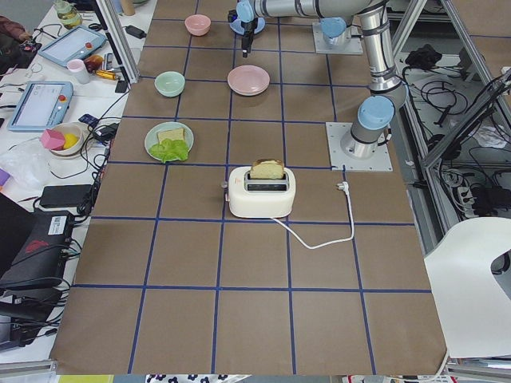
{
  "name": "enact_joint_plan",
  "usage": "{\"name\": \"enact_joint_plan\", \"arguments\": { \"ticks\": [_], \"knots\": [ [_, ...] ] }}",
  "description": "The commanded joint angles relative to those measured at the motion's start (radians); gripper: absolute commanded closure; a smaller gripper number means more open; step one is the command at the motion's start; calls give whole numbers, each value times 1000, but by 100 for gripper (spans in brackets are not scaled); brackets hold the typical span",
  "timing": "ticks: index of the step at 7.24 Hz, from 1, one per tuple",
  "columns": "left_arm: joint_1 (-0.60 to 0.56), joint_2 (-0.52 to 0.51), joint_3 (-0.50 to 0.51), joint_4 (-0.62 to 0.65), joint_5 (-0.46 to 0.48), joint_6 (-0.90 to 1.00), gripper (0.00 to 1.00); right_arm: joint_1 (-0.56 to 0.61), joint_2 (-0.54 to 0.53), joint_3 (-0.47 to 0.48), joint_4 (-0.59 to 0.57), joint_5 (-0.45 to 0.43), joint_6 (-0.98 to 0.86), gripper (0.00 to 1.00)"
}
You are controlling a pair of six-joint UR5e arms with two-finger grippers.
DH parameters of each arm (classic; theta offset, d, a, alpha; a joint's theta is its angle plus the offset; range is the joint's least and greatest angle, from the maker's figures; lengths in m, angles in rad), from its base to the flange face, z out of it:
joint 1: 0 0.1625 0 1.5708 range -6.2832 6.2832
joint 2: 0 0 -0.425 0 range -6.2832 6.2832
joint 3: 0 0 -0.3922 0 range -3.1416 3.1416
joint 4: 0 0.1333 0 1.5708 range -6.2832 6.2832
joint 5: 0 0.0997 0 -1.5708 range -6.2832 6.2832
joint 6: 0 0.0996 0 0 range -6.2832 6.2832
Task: Stack three plates with pink and blue
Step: 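Release the pink plate with the left gripper while the right gripper reaches the blue plate, then grasp the blue plate rim with the right gripper while the left arm withdraws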
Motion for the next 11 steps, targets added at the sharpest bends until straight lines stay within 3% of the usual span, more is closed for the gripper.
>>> {"name": "enact_joint_plan", "arguments": {
  "ticks": [1, 2, 3, 4, 7, 9, 11],
  "knots": [
    [66, 66, 3, -4, -24, 93, 19, -50, 66, 30, -89, -3, -61, 1],
    [100, 95, 3, -5, -26, 131, 6, -54, 66, 82, -141, -3, -75, 4],
    [137, 129, 5, -33, -28, 180, 0, -75, 61, 162, -260, -3, -96, 4],
    [172, 161, 11, -80, -29, 231, 0, -78, 60, 199, -305, -3, -98, 11],
    [296, 244, 37, -148, -97, 326, 0, -80, 64, 210, -294, 0, -92, 70],
    [367, 298, 39, -185, -101, 380, 0, -80, 64, 228, -292, 3, -90, 78],
    [450, 339, 39, -195, -170, 421, 0, -80, 64, 229, -286, 21, -90, 83]
  ]
}}
